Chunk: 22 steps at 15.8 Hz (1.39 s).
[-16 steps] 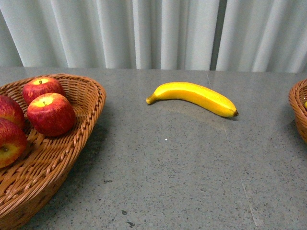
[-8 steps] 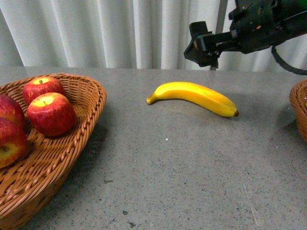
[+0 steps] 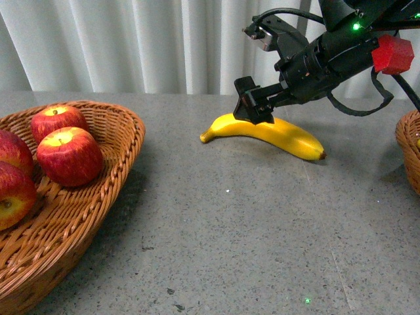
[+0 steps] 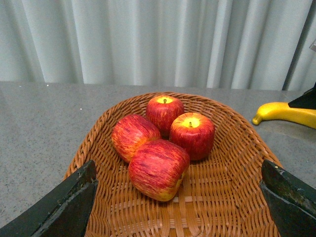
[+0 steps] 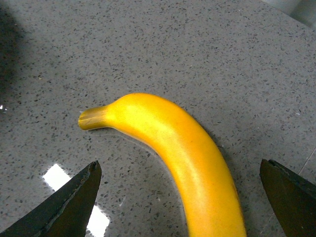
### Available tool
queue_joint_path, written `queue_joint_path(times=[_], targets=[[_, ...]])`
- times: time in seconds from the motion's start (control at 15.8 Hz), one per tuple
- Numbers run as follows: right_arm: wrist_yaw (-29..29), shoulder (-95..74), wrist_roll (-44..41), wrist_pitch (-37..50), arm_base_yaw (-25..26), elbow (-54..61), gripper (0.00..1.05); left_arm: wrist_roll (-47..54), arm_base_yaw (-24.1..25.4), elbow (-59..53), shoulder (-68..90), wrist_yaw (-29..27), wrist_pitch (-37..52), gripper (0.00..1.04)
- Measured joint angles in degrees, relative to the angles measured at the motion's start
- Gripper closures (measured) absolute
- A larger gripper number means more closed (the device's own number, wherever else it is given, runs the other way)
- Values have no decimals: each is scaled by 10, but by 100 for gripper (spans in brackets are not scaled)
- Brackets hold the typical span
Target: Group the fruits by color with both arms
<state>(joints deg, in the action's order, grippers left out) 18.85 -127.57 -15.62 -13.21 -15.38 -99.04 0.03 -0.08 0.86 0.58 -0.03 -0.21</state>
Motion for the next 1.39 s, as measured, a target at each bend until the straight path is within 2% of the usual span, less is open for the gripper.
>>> queue_joint_path(times=[0.38, 0.44, 0.63, 0.82, 0.89, 1.01, 1.14, 1.2, 1.26, 1.39], targets=[[-67, -52, -54, -60, -4, -36, 6, 0, 0, 0, 0, 0, 0, 7], [-73, -52, -57, -58, -5, -37, 10, 0, 0, 0, 0, 0, 0, 7], [-64, -52, -57, -42, -11, -33, 43, 0, 0, 0, 0, 0, 0, 7], [-24, -51, -21, -3, -10, -24, 70, 0, 0, 0, 0, 0, 0, 7], [-2, -47, 3, 30, -6, -13, 71, 0, 0, 0, 0, 0, 0, 7], [82, -4, 92, 131, 18, 37, 71, 0, 0, 0, 0, 0, 0, 7], [141, 103, 201, 259, 81, 120, 71, 0, 0, 0, 0, 0, 0, 7], [157, 166, 227, 292, 127, 173, 71, 0, 0, 0, 0, 0, 0, 7], [159, 213, 231, 282, 168, 217, 71, 0, 0, 0, 0, 0, 0, 7], [129, 267, 183, 203, 261, 295, 71, 0, 0, 0, 0, 0, 0, 7]])
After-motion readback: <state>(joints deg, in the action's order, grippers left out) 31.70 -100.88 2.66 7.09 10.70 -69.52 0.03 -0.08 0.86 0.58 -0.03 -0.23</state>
